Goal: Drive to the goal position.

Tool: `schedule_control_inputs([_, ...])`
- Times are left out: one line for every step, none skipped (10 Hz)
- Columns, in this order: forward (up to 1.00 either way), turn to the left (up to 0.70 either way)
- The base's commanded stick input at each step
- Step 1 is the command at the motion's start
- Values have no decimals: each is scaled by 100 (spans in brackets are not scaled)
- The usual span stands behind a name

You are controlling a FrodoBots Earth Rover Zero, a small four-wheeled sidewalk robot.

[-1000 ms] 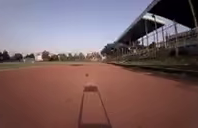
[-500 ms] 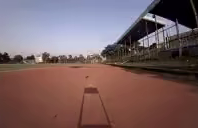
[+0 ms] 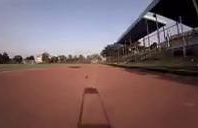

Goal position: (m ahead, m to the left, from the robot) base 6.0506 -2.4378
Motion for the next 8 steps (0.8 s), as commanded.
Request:
schedule_control_inputs([70,0])
schedule_control_inputs([70,0])
schedule_control_inputs([70,0])
schedule_control_inputs([70,0])
schedule_control_inputs([70,0])
schedule_control_inputs([70,0])
schedule_control_inputs([70,0])
schedule_control_inputs([70,0])
